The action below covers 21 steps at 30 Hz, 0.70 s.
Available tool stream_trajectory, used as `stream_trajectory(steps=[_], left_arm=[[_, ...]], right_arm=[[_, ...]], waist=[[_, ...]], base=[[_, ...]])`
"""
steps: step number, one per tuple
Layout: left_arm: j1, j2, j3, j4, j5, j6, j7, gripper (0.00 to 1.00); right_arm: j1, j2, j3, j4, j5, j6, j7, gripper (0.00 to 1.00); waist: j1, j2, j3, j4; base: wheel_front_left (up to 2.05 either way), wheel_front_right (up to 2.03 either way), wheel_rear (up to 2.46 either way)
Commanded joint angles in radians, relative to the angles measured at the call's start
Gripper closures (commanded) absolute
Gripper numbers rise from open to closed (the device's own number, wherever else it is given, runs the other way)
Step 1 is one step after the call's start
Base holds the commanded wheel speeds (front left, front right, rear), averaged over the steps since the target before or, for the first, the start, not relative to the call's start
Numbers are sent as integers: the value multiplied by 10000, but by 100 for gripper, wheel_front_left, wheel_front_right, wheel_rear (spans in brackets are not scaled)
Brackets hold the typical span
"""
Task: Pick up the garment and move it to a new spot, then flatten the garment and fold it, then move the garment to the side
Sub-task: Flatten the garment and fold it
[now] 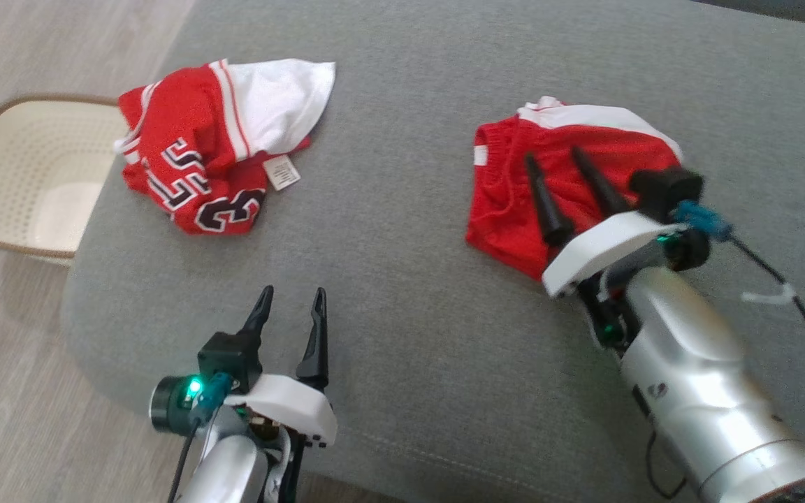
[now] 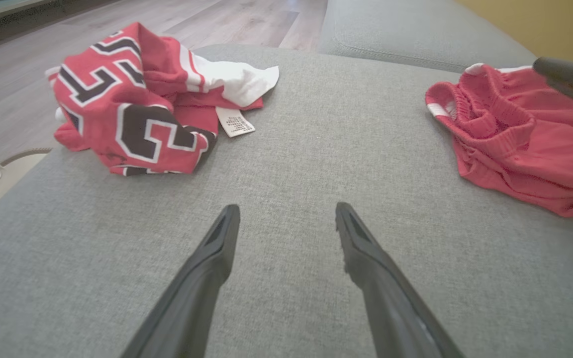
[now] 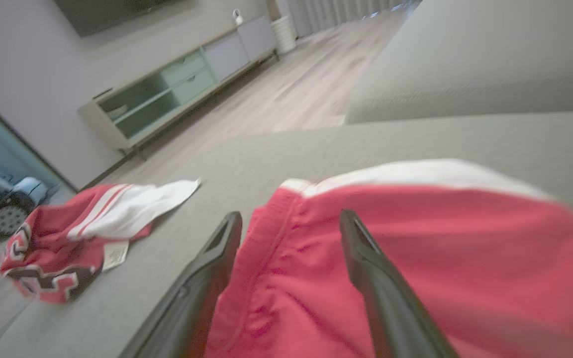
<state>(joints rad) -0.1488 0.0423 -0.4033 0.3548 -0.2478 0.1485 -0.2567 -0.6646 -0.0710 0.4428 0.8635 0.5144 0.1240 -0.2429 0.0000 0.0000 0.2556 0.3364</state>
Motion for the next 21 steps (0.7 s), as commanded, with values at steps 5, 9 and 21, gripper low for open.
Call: stream_trajectory(steps=[5,9,21], left_arm=[[-392,79,675,-433,267,47,-51,0],[-405,79,888,-459,389,42,-51,0],[-196,79,1732,-407,947,24,-51,0]], right_arm=[[567,208,-2292,-1643,-1517,67,-184,0],[1337,208,-3631,-2643,-2431,67,-186,0],[3553,208,-5513,-4576,-3971,67,-188,0]], waist=[[0,0,-156,-730],[0,0,-236,-1085],[0,0,-737,-2315]], base=[[0,0,0],[0,0,0],[0,0,0]])
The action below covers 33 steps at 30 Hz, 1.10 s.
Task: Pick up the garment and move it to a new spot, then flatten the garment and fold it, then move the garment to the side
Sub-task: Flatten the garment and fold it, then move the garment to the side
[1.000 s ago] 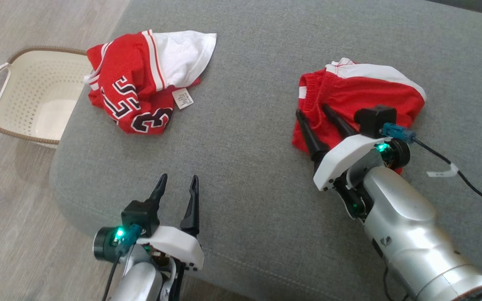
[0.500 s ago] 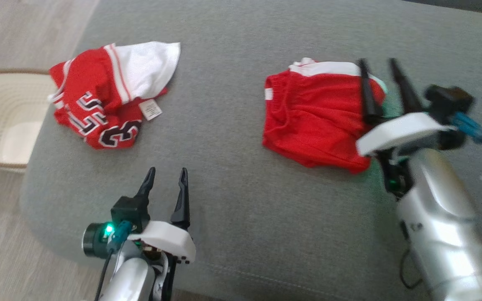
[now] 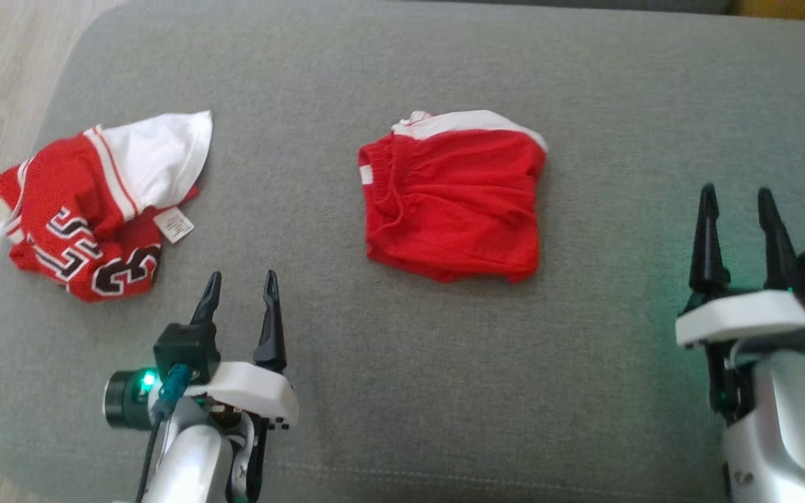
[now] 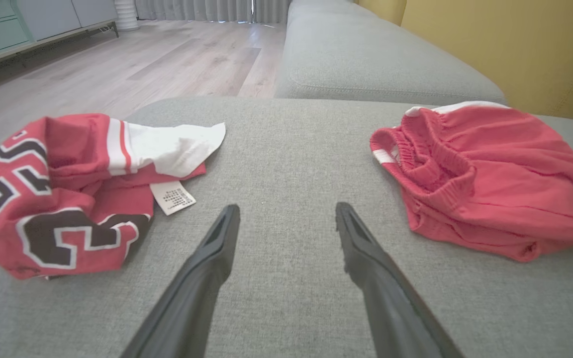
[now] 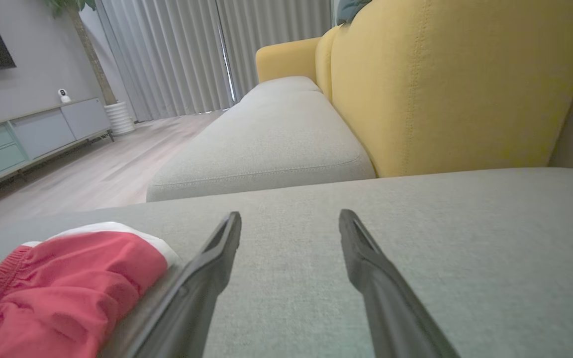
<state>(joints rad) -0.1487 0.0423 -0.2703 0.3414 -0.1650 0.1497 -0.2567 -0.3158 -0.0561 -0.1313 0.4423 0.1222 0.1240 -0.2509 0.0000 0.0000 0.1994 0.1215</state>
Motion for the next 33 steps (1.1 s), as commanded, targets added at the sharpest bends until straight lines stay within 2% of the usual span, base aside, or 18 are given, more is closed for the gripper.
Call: stream_trajectory(steps=[1,11,21,26,33], left_arm=[[-162,79,450,-264,163,13,-51,0],[416,79,831,-201,551,-43,-51,0],[730,79,821,-269,685,-153,-51,0],[567,79,543,-329,608,-223,-51,0],[297,79,98,-391,406,-225,-51,0]], right_arm=[[212,59,217,-447,-121,67,-108,0],[1378,59,483,-626,-16,67,-108,0],[1658,59,624,-621,165,67,-108,0],[1308,59,970,-463,185,67,-108,0],[255,59,1624,244,379,67,-108,0]], waist=[[0,0,-243,-223],[0,0,-874,-513],[0,0,-1077,-490],[0,0,-788,-133],[0,0,-290,771]], base=[[0,0,0],[0,0,0],[0,0,0],[0,0,0],[0,0,0]])
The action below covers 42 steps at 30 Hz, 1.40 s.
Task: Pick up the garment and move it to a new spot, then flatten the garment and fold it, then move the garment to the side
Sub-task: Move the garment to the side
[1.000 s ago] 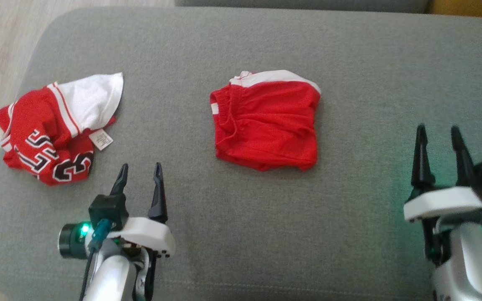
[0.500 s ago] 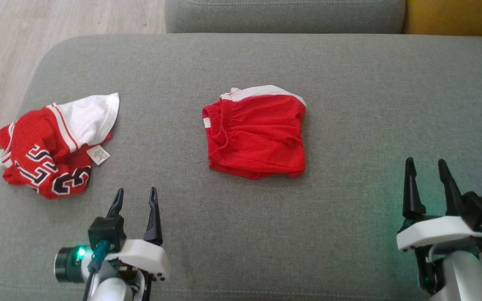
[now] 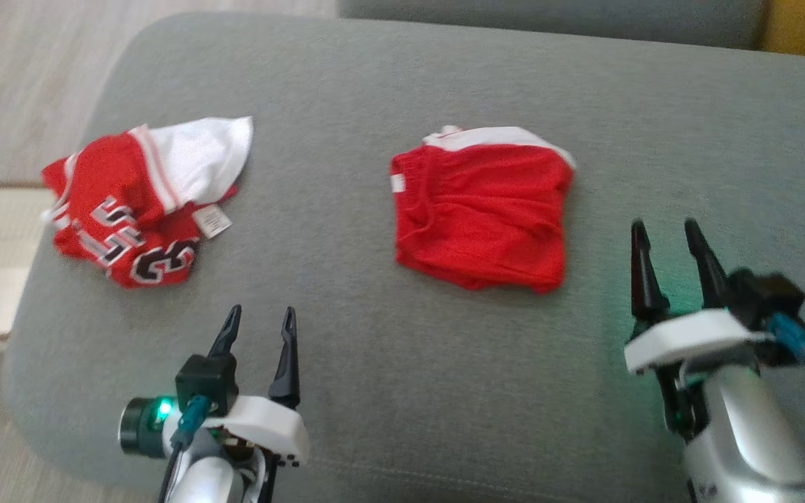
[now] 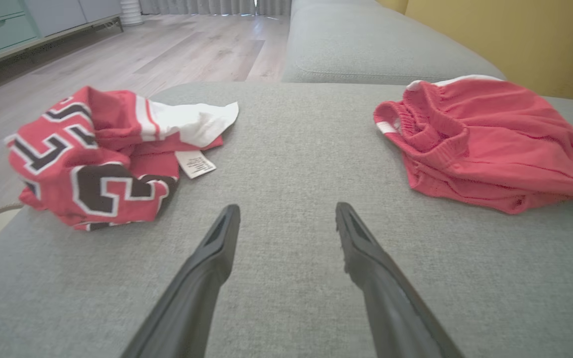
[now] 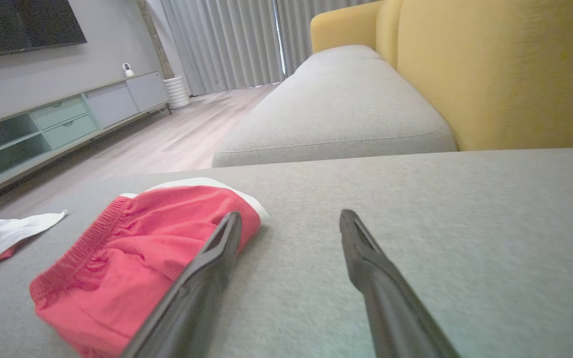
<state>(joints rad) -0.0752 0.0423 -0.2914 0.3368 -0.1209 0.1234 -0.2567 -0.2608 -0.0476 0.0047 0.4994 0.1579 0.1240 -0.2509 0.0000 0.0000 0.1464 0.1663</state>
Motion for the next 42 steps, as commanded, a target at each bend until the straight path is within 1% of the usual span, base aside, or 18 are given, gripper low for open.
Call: stream_trajectory(steps=[1,5,9,12,15,16,18,20,22,24,28,29,34,39,40,41,42], left_arm=[[-471,79,237,-354,-76,44,-51,0],[-566,79,68,-413,-182,119,-51,0],[-612,79,-34,-468,-306,189,-51,0],[-646,79,-104,-512,-383,216,-51,0],[-696,79,-152,-547,-432,246,-51,0],[-708,79,-158,-554,-437,260,-51,0],[-716,79,-146,-574,-433,288,-51,0],[-735,79,-109,-589,-405,303,-51,0],[-742,79,-36,-590,-336,283,-51,0],[-754,79,71,-569,-233,240,-51,0],[-803,79,237,-519,-27,74,-51,0],[-872,79,252,-483,77,-26,-51,0],[-1096,79,253,-348,273,-229,-51,0],[-1286,79,195,-248,376,-361,-51,0],[-1317,79,162,-233,385,-390,-51,0],[-1317,79,162,-233,385,-390,-51,0],[-1337,79,160,-225,403,-399,-51,0]], right_arm=[[-477,-26,300,-181,76,67,-108,0],[-1181,-26,424,603,173,67,-108,0],[-1778,-26,399,1477,166,67,-107,0],[-2125,-26,293,2185,220,67,-94,0],[-2424,-26,268,2853,360,67,-89,0],[-2514,-26,298,3048,395,67,-91,14],[-2682,-26,390,3322,548,67,-96,100],[-2813,-26,489,3436,660,67,-101,100],[-2870,-26,546,3332,768,67,-104,100],[-2857,-26,634,3139,878,67,-105,100],[-2654,-26,885,2841,1162,67,-106,100],[-2538,-26,973,2706,1266,67,-107,100],[-2164,-26,1178,2413,1507,67,-107,100],[-1730,-26,1412,2216,1728,67,-108,100],[-1644,-26,1440,2183,1787,67,-108,100],[-1644,-26,1440,2183,1787,67,-108,100],[-1581,-26,1517,2133,1844,67,-108,100]], waist=[[0,0,320,509],[0,0,628,1163],[0,0,938,1666],[0,0,1119,1915],[0,0,1240,2014],[0,0,1269,2013],[0,0,1310,1939],[0,0,1321,1741],[0,0,1294,1404],[0,0,1228,908],[0,0,1063,-368],[0,0,994,-1075],[0,0,844,-2794],[0,0,782,-4259],[0,0,786,-4474],[0,0,786,-4474],[0,0,800,-4726]], base=[[0,0,0],[0,0,0],[0,0,0],[0,0,0],[0,0,0],[0,0,0],[0,0,0],[0,0,0],[0,0,0],[0,0,0],[0,0,0],[0,0,0],[0,0,0],[0,0,0],[0,0,0],[0,0,0],[0,0,0]])
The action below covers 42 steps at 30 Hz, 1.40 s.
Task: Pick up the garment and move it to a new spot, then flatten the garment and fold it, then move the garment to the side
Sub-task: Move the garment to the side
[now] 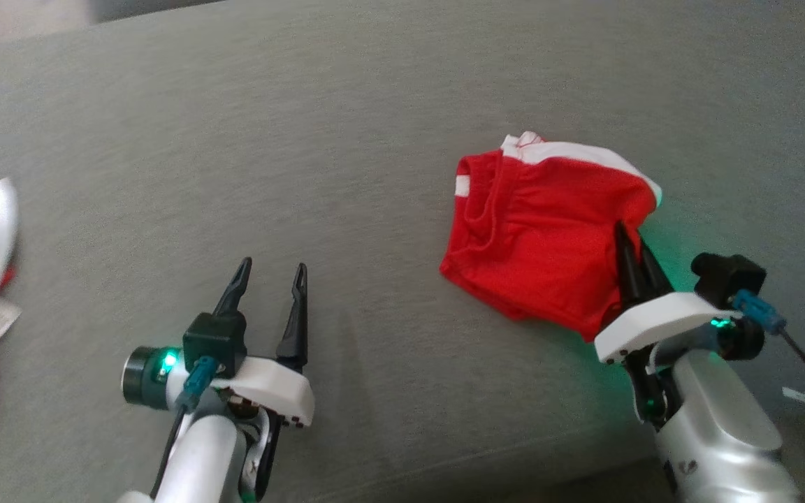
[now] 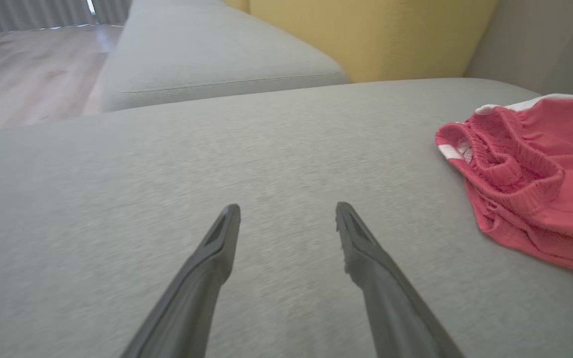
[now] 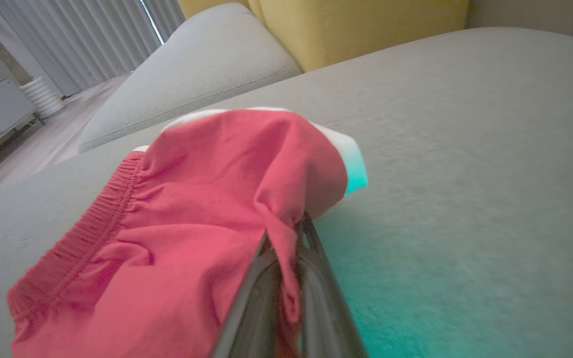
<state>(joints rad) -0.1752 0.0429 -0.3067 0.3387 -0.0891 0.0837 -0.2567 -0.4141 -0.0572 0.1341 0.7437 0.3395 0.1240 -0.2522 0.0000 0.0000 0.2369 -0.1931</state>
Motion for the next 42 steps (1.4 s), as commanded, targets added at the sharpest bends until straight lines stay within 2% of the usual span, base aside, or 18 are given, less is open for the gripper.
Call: stream_trajectory(steps=[1,4,8,12,16,19,24,31,35,36,37,38,42], left_arm=[[-360,74,289,-231,94,-28,-51,0],[-396,74,270,-199,114,-68,-51,0],[-449,74,182,-204,154,-109,-51,0],[-515,77,133,-240,226,-170,-51,0],[-550,98,174,-309,323,-211,-51,0],[-559,123,203,-388,377,-244,-51,0],[-590,143,234,-519,446,-277,-51,0],[-640,135,280,-662,472,-287,-51,0],[-622,128,331,-721,457,-260,-51,0],[-606,126,340,-731,452,-259,-51,0],[-586,124,352,-739,446,-258,-51,0],[-565,123,367,-743,439,-256,-51,0],[-526,114,388,-723,409,-236,-51,0]], right_arm=[[23,70,271,-362,75,67,-94,100],[177,70,464,-491,197,67,-94,100],[218,70,435,-614,155,67,-95,100],[-138,70,198,-597,-423,67,-95,100],[-1016,-32,-436,-206,-1645,67,-95,100],[-1844,-534,-998,171,-2450,67,36,100],[-3087,-1825,-1992,939,-3473,67,484,100],[-3995,-3368,-3860,1946,-4753,67,922,100],[-4154,-3689,-4718,2039,-5569,67,887,59],[-4157,-3722,-4910,1978,-5771,67,849,42],[-4158,-3729,-5115,1914,-5916,67,780,16],[-4154,-3732,-5323,1843,-6043,67,699,0],[-4037,-3756,-6098,1571,-6511,67,404,0]], waist=[[0,0,-99,-1324],[0,0,-41,-1810],[0,0,90,-1975],[0,0,333,-1679],[0,0,633,-1152],[0,0,894,-675],[0,0,1338,146],[0,0,1691,978],[0,0,1708,1126],[0,0,1698,1140],[0,0,1684,1146],[0,0,1665,1146],[0,0,1529,1137]], base=[[0,0,0],[0,0,0],[0,0,0],[0,0,0],[0,0,0],[0,0,0],[0,0,0],[0,0,0],[0,0,0],[0,0,0],[0,0,0],[0,0,0],[0,0,0]])
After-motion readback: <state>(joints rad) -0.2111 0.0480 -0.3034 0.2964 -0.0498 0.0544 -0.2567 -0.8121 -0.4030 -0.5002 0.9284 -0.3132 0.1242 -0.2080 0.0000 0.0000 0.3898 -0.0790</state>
